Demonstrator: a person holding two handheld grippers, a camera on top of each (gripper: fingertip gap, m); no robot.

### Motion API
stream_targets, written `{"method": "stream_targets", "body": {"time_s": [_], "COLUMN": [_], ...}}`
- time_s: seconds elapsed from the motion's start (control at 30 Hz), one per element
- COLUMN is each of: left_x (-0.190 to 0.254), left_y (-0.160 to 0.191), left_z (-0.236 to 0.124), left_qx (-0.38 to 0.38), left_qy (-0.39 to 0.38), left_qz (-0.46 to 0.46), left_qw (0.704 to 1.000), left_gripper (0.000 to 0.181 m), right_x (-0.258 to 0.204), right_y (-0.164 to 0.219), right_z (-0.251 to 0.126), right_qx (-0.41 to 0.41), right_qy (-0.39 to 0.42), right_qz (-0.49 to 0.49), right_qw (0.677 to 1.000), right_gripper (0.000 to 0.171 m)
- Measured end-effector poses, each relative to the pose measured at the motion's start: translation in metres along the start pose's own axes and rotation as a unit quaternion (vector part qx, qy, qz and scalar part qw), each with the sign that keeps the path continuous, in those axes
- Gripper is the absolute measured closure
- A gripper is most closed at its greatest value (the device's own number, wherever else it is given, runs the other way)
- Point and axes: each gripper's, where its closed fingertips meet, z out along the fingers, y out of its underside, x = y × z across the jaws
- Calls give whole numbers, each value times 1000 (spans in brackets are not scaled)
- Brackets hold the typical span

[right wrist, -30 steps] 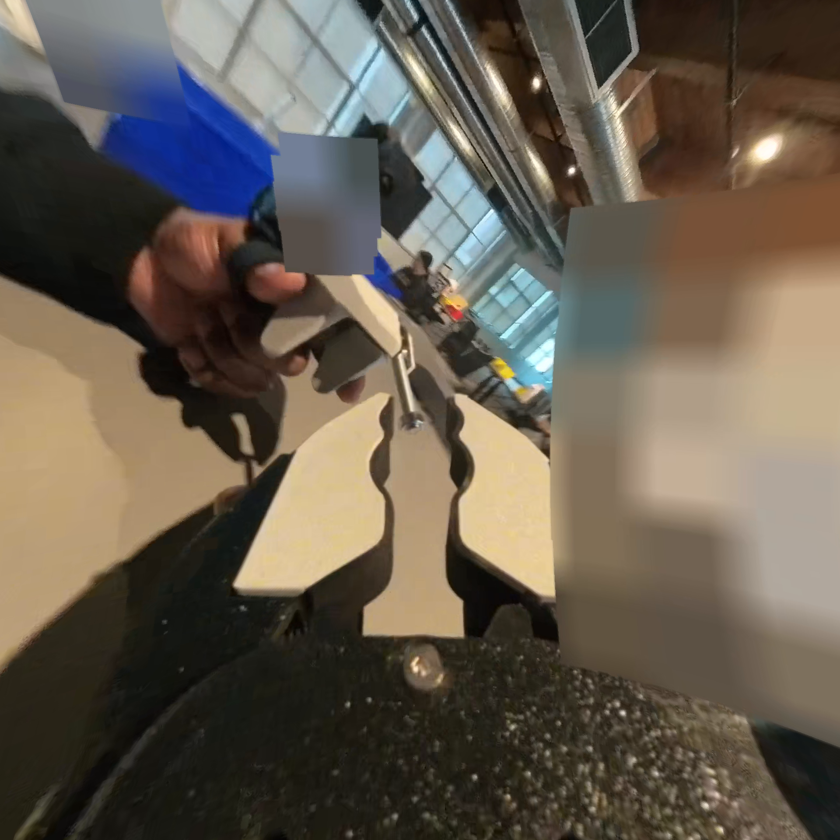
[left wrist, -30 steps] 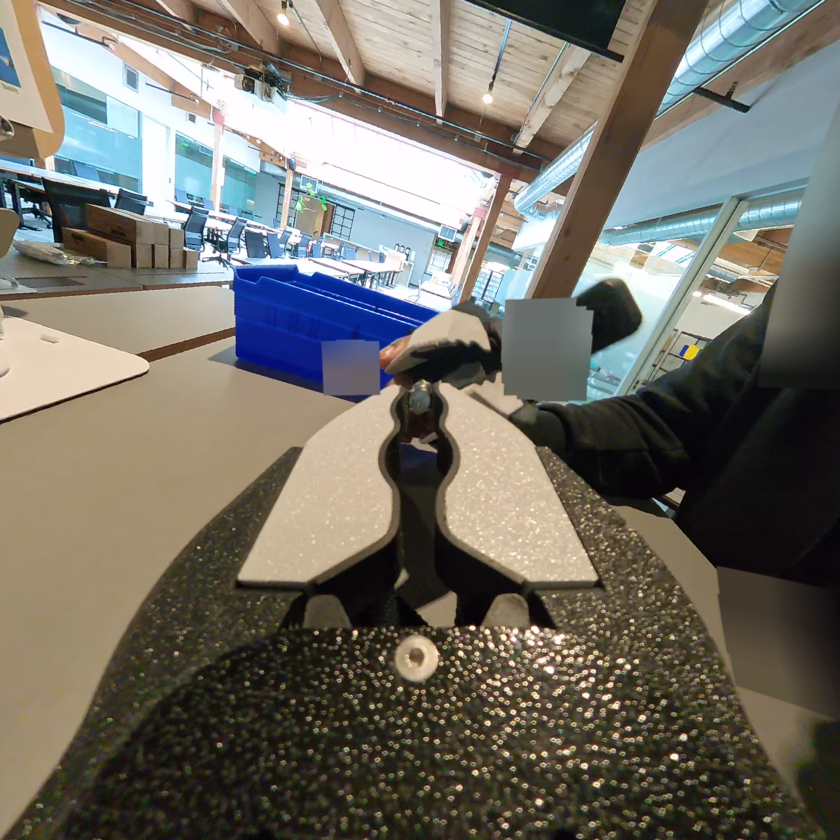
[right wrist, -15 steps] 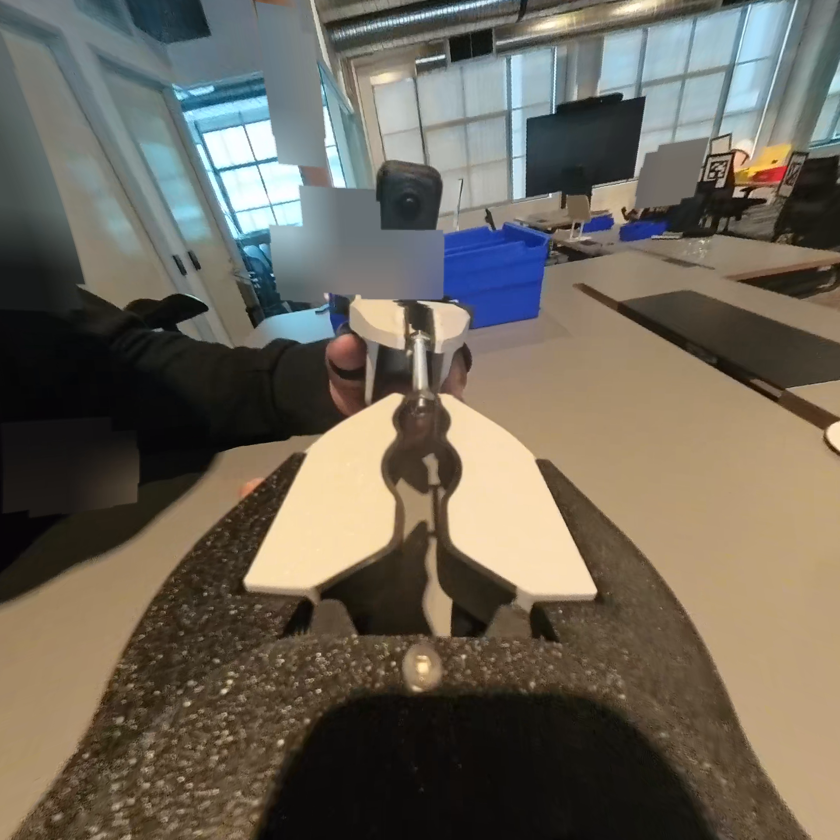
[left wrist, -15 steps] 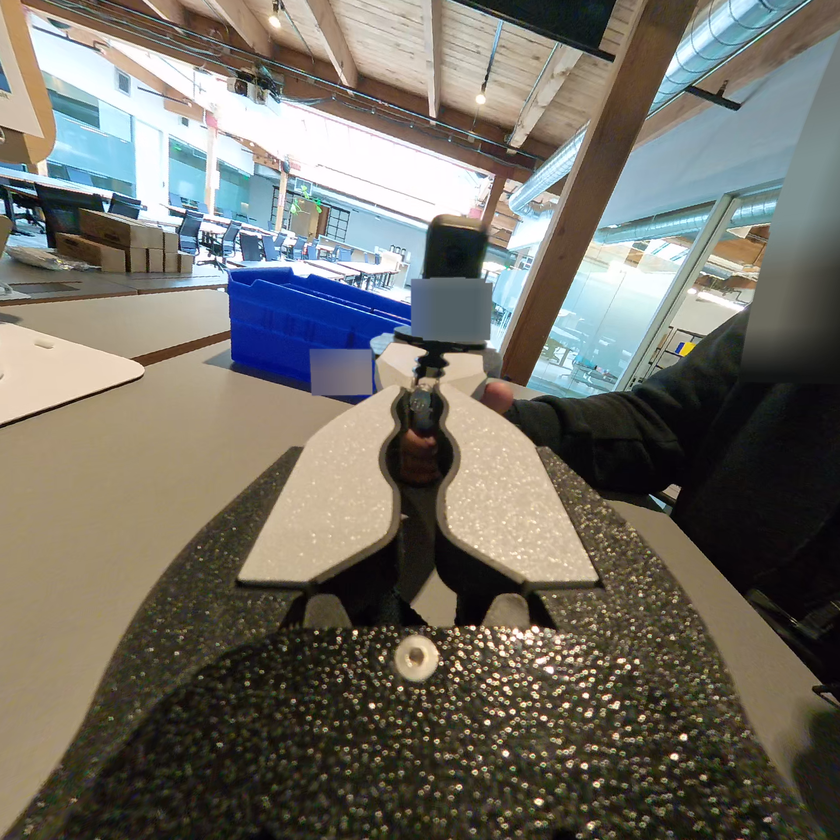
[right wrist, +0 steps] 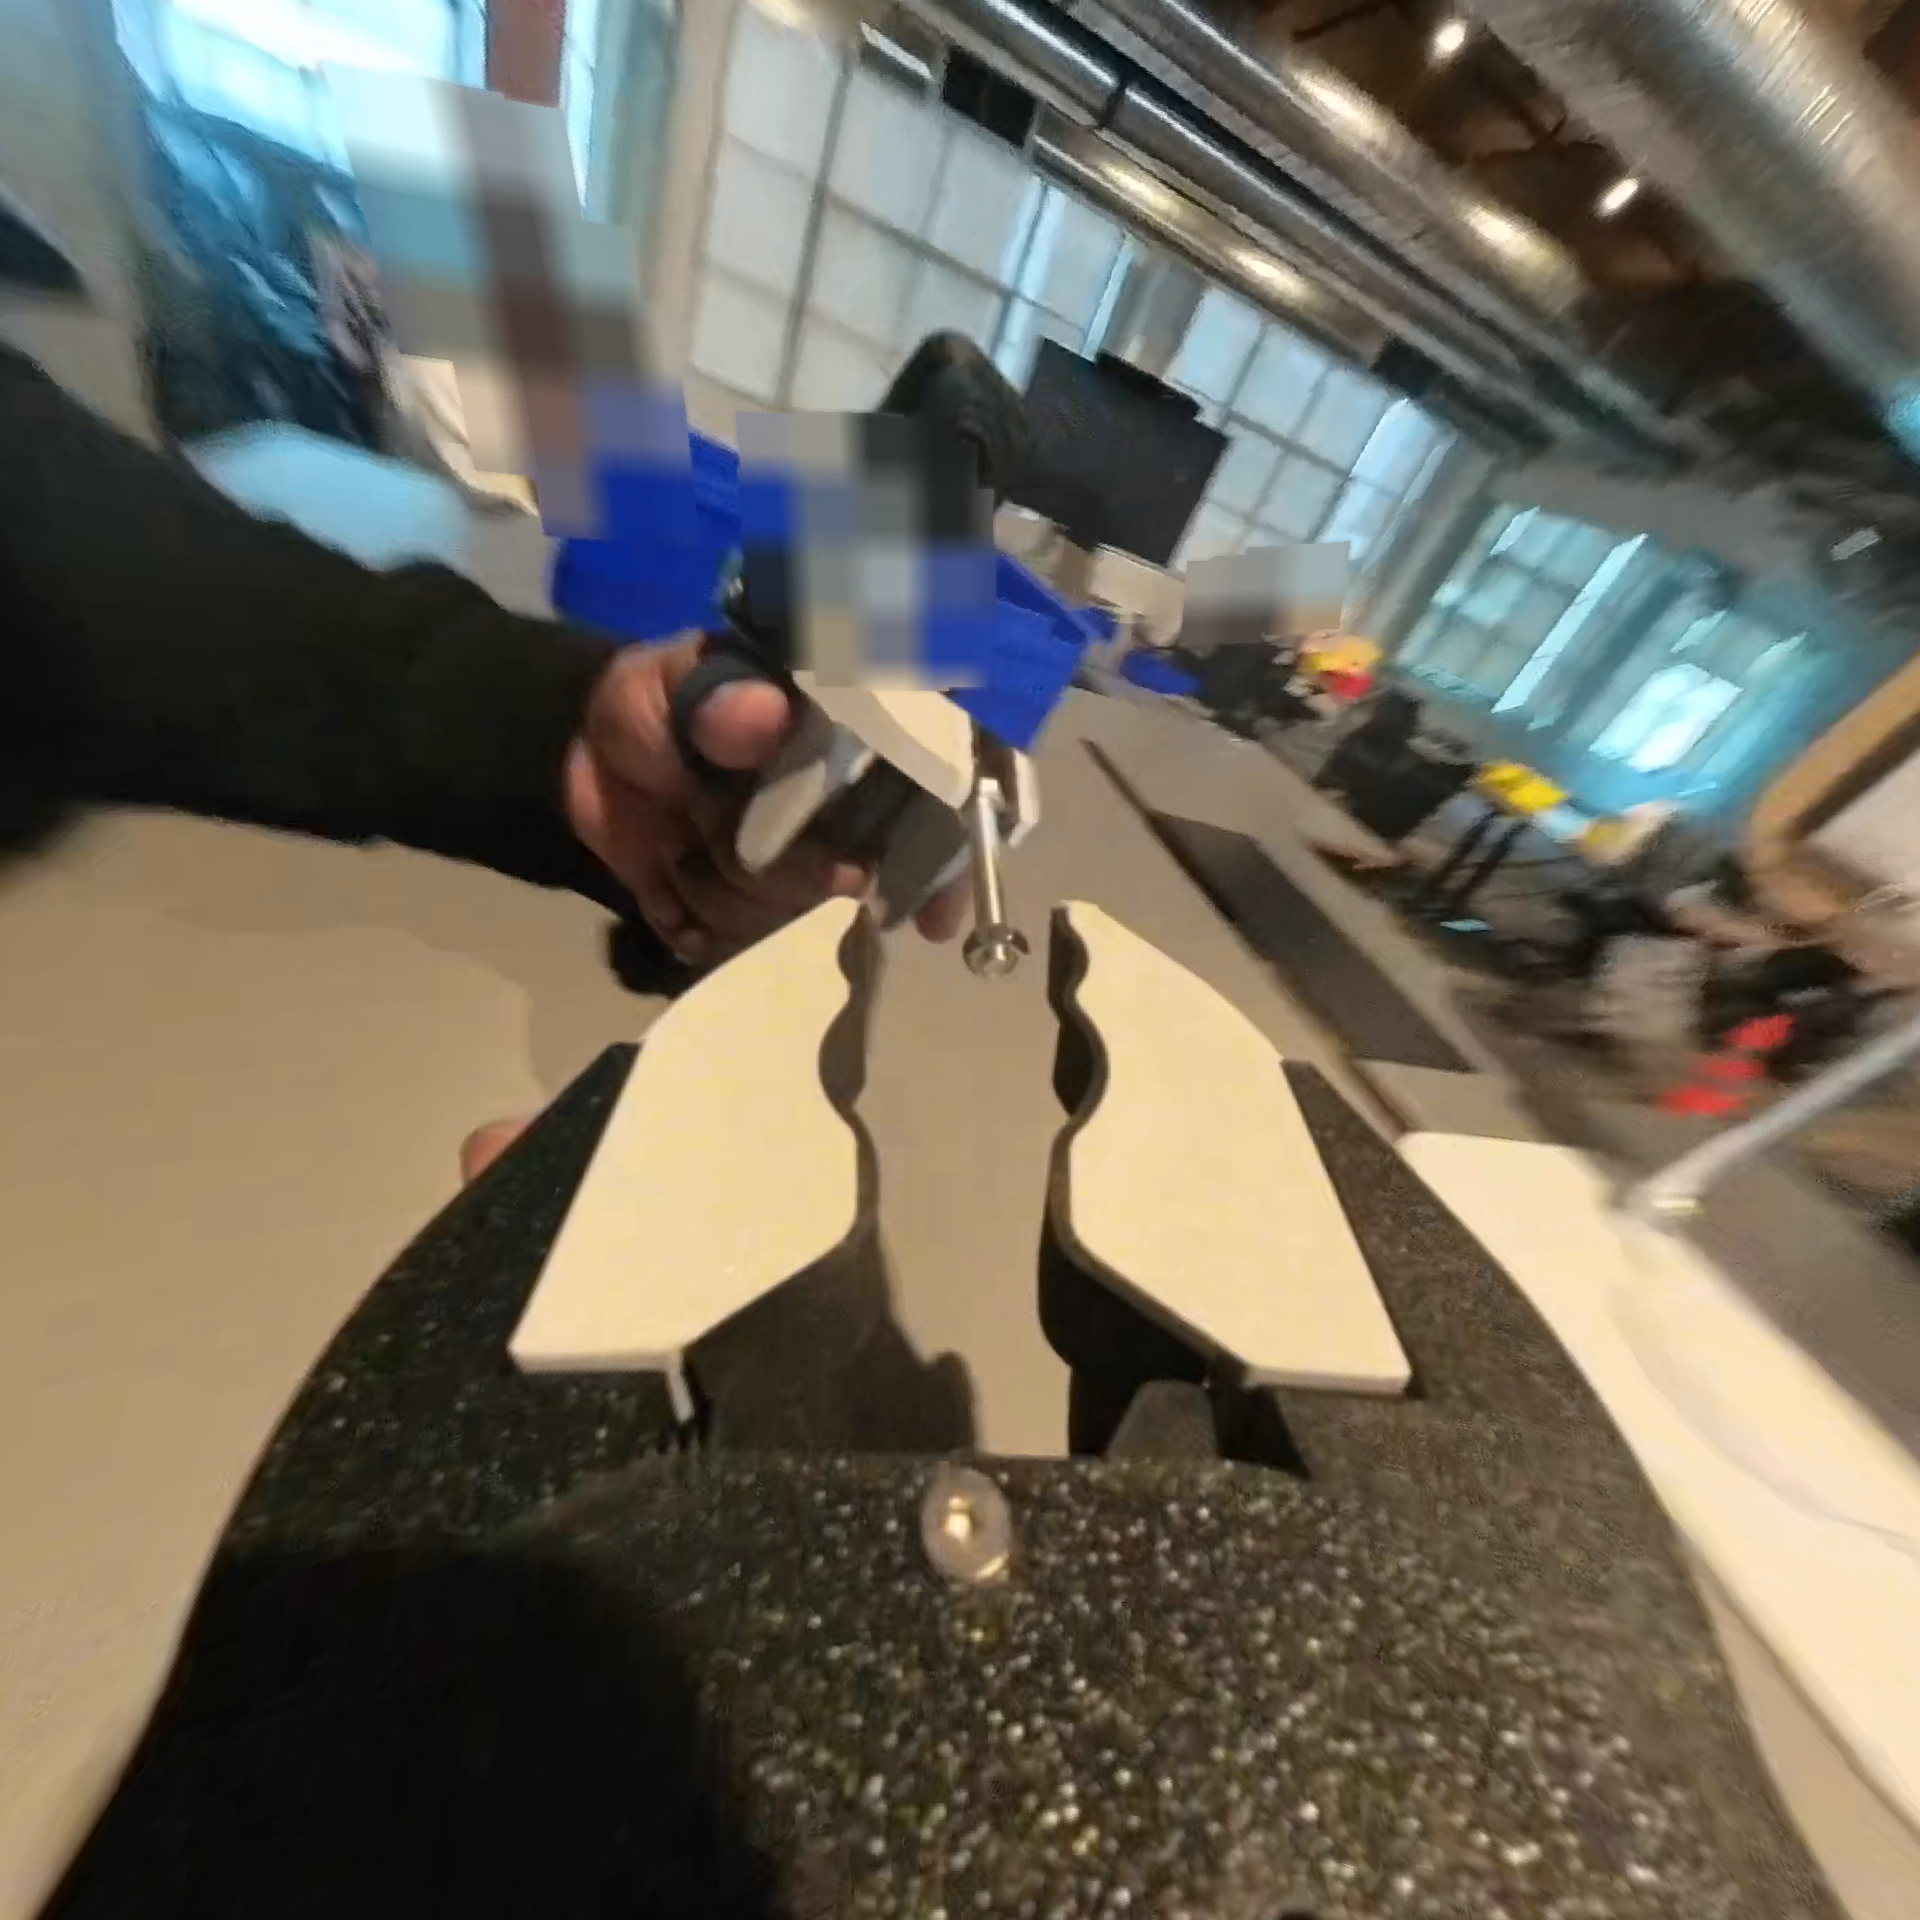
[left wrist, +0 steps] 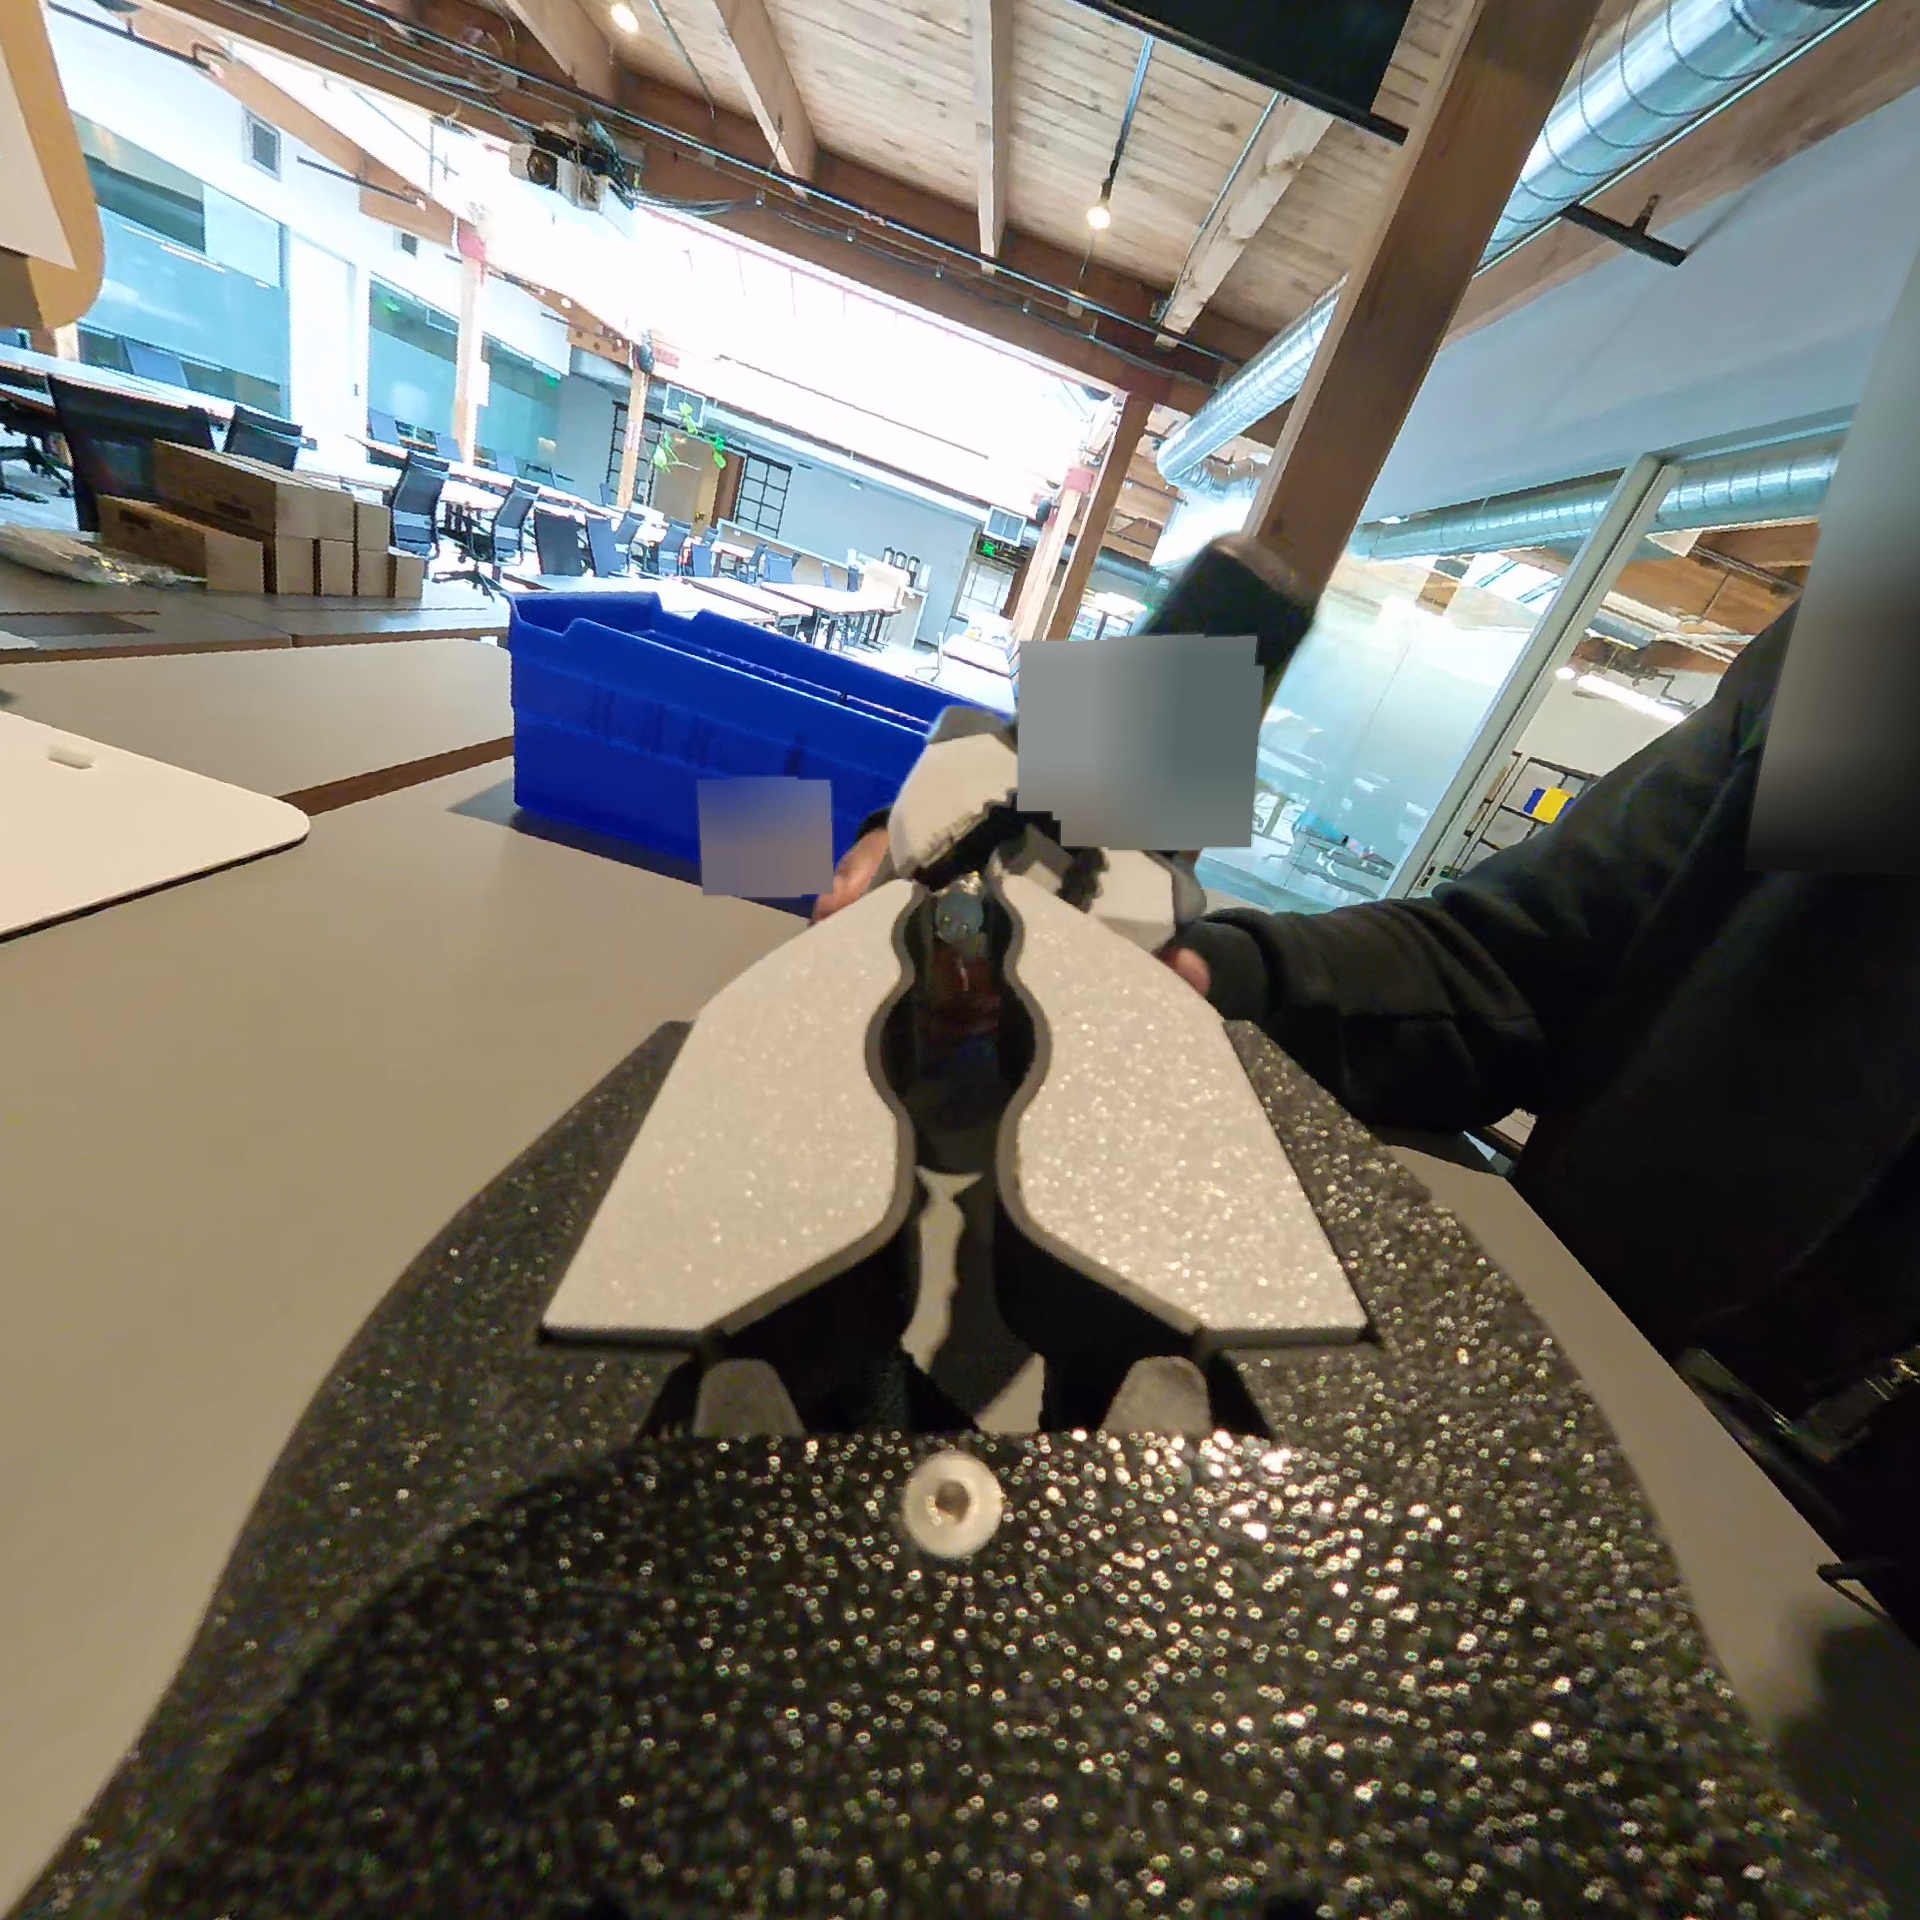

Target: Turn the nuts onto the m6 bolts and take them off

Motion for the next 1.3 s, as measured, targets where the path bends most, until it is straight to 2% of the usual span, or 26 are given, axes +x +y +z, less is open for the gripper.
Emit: {"method": "stream_targets", "body": {"time_s": [0.07,0.17,0.27,0.37,0.47,0.53,0.63,0.7,0.77,0.87,0.93,1.0,1.13,1.3], "left_x": [0,0,1,1,0,1,0,1,1,1,1,1,2,3], "left_y": [0,-1,0,0,0,1,3,2,1,0,0,0,0,1], "left_z": [0,0,0,0,0,1,2,1,0,-1,0,0,0,0], "left_qx": [1,3,2,0,-1,-5,-10,-7,-2,2,1,1,1,-3], "left_qy": [0,0,1,0,1,2,0,3,2,2,3,3,4,7], "left_qz": [1,2,3,3,1,1,0,1,0,0,2,3,3,4], "left_qw": [1000,1000,1000,1000,1000,1000,1000,1000,1000,1000,1000,1000,1000,1000], "left_gripper": [172,172,172,172,172,171,171,171,172,172,172,172,172,172], "right_x": [-1,-1,1,2,3,5,9,8,8,12,11,9,1,-1], "right_y": [-3,-3,2,4,6,6,10,7,0,-8,-10,-11,-3,8], "right_z": [-1,-2,-1,0,1,0,-2,-2,-3,-8,-9,-10,-6,3], "right_qx": [19,29,22,15,0,-14,-60,-59,-27,20,41,55,28,-5], "right_qy": [-43,-82,-93,-89,-57,-10,76,97,86,38,-15,-56,-89,-80], "right_qz": [96,183,231,234,153,30,-189,-229,-171,-10,98,163,198,210], "right_qw": [994,979,968,968,987,999,977,967,981,999,994,983,976,974], "right_gripper": [139,146,152,161,161,161,160,160,152,145,145,146,145,149]}}
